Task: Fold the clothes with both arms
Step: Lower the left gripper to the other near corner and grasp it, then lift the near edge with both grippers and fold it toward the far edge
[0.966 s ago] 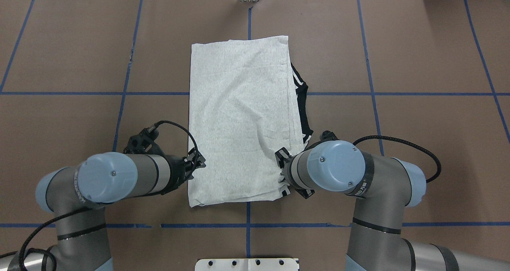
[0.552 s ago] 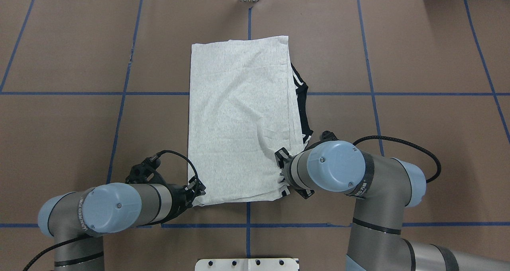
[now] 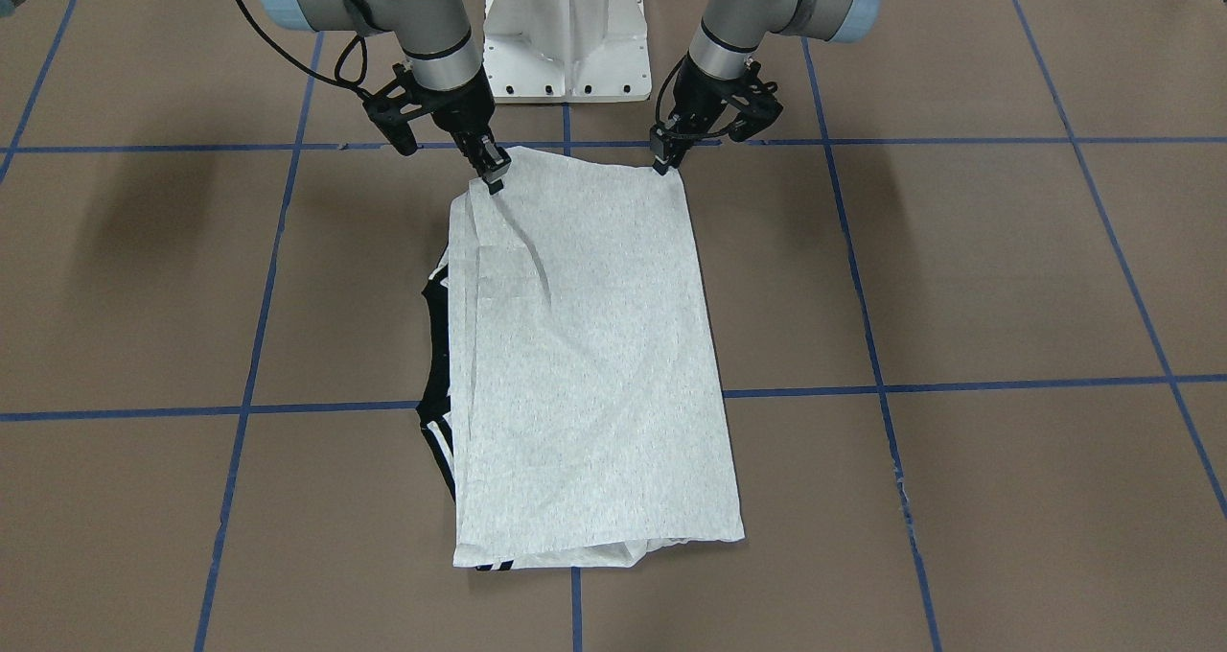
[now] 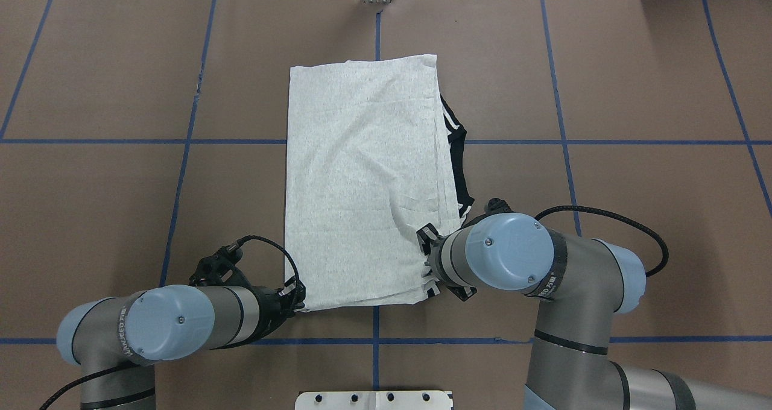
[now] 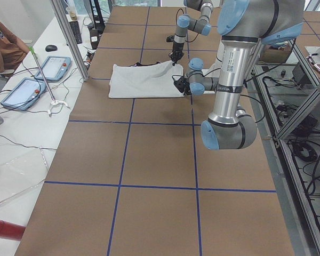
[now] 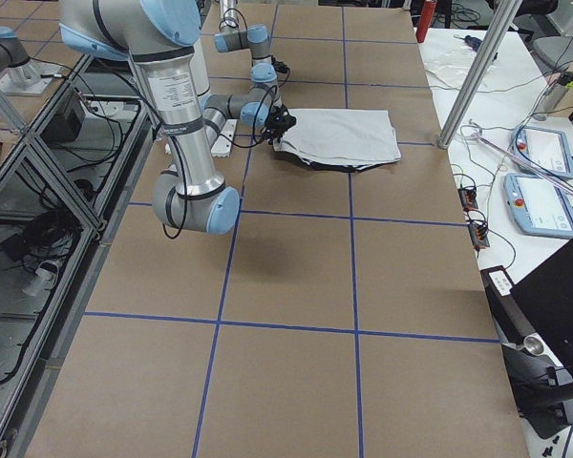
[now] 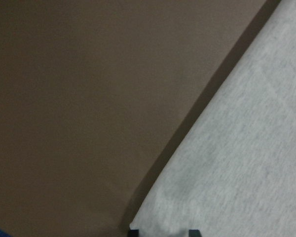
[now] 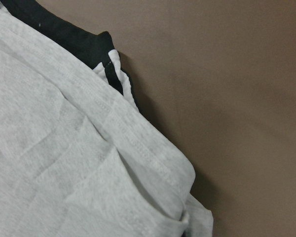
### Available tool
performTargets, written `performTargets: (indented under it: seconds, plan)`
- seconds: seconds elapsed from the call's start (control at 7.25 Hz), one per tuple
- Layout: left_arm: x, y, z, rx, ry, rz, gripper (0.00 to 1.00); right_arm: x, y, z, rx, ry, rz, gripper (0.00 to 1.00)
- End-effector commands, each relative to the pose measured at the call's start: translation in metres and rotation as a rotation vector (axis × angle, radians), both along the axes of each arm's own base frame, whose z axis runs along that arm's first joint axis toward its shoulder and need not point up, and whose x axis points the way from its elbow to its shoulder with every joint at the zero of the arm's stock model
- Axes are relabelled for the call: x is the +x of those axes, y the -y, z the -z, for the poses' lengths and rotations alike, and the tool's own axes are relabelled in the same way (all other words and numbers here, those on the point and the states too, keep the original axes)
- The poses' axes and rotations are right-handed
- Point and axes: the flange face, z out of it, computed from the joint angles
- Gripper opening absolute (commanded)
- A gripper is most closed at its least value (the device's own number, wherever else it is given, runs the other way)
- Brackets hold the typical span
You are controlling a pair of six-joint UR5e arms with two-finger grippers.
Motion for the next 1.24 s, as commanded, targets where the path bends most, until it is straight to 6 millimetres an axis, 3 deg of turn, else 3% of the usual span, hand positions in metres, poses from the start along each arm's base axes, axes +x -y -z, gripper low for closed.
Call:
performTargets:
  seconds: [0.0,0.14,0.28,0.69,0.83,0.97,1.1]
  plan:
    - [-0.002,0.000,0.000,-0.001,0.004,0.001,0.00,0.001,0.000,-0.001,-0.001,-0.001,-0.001,0.00]
    - [-0.020,-0.004,0.017,0.006,-0.024,-0.005,0.00,0.003,-0.004,-0.001,-0.001,0.003,0.003,0.00]
    - [-0.047,-0.013,0.037,0.010,-0.070,-0.015,0.00,0.018,-0.019,-0.006,-0.040,0.018,0.004,0.00]
    - [-0.095,-0.050,0.105,-0.069,-0.189,-0.081,0.00,0.072,-0.098,0.025,-0.227,0.144,0.061,0.00]
    - [-0.119,-0.058,0.128,-0.077,-0.225,-0.109,0.00,0.099,-0.099,0.045,-0.232,0.201,0.060,0.00]
    - [-0.125,-0.046,0.145,-0.071,-0.226,-0.109,0.00,0.107,-0.081,0.042,-0.240,0.178,0.021,0.00]
    - [-0.142,0.003,0.164,-0.021,-0.223,-0.022,0.00,0.115,-0.051,0.036,-0.229,0.146,-0.036,0.00]
